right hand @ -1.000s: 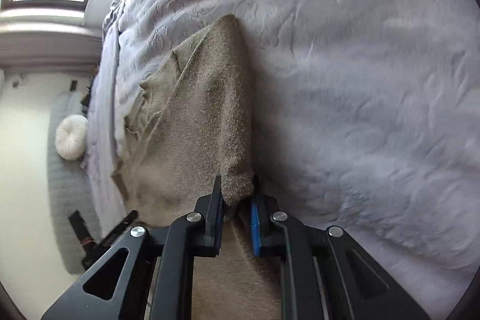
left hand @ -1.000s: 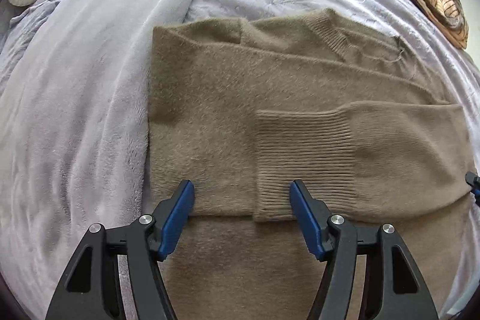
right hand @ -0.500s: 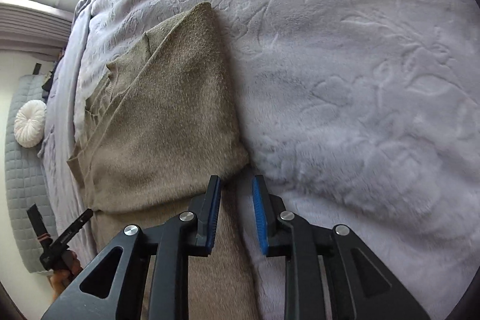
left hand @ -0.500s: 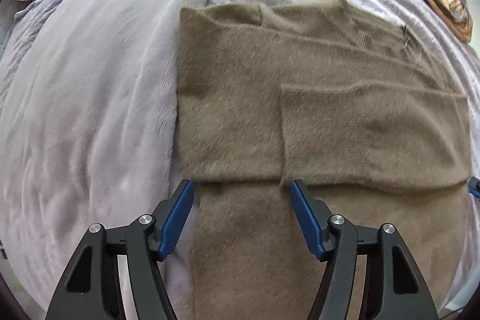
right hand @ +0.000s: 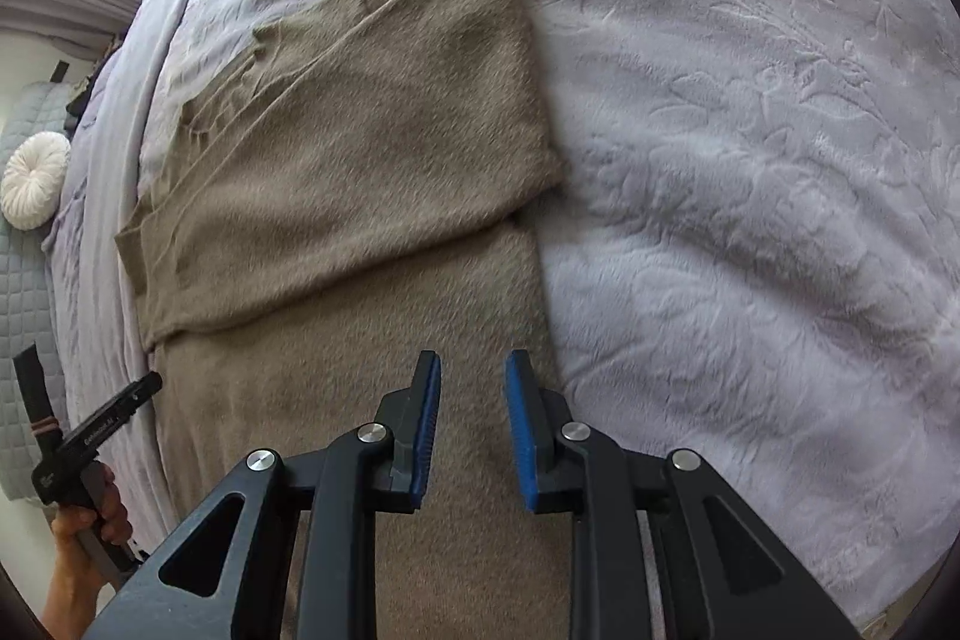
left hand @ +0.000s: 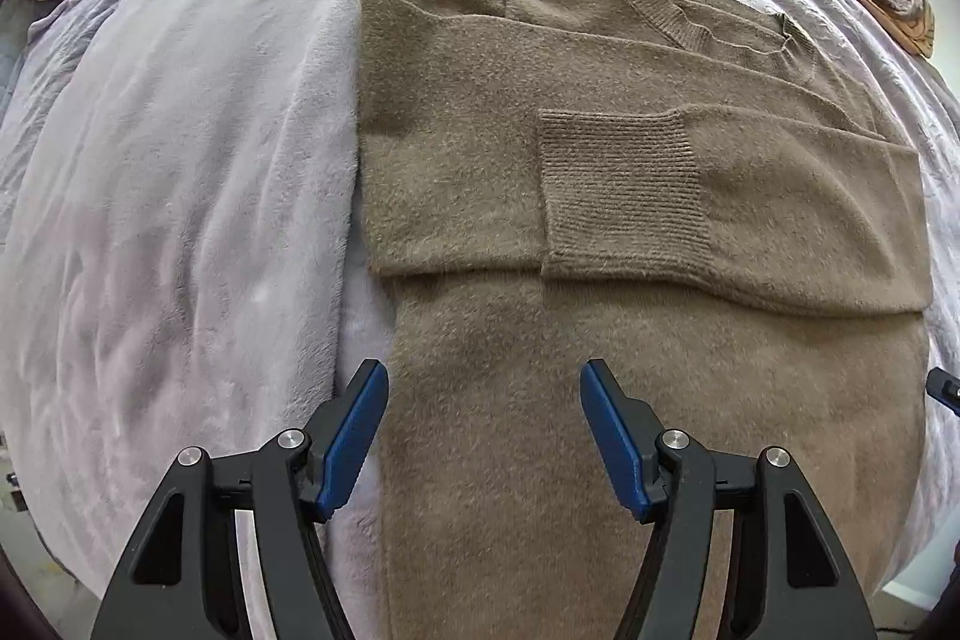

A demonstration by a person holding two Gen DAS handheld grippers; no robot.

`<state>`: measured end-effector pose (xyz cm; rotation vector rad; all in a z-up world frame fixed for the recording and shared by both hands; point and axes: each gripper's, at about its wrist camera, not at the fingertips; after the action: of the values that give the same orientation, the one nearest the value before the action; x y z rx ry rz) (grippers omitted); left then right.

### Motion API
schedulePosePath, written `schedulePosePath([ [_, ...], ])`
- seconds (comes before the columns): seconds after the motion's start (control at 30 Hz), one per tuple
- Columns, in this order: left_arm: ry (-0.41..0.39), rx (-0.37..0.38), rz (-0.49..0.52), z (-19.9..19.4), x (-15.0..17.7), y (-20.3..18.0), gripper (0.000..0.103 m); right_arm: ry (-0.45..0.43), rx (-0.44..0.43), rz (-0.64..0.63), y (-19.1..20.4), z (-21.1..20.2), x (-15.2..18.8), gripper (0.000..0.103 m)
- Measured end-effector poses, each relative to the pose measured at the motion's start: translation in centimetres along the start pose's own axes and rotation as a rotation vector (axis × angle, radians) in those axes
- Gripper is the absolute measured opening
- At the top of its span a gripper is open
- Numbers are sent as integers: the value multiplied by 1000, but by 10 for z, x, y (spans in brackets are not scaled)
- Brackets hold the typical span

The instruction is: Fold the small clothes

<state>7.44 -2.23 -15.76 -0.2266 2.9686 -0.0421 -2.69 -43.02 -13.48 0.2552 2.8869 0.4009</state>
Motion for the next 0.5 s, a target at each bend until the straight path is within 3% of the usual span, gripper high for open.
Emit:
schedulePosePath([
  [0.4,26,-16,-4,-11,6,18,68,25,30,-52,30,-2,6,31],
  [0.5,36,31,-29,-7,-1,30,68,26,24,-50,35,-2,6,31],
])
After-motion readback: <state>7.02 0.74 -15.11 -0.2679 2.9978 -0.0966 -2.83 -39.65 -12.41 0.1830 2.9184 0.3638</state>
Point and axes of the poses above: each gripper's, at about its wrist camera, not at the fingertips, and z roughly the way its jaws point, y to its left, x to its underside, and after that the axes turned 15 degrees about -z, right-handed
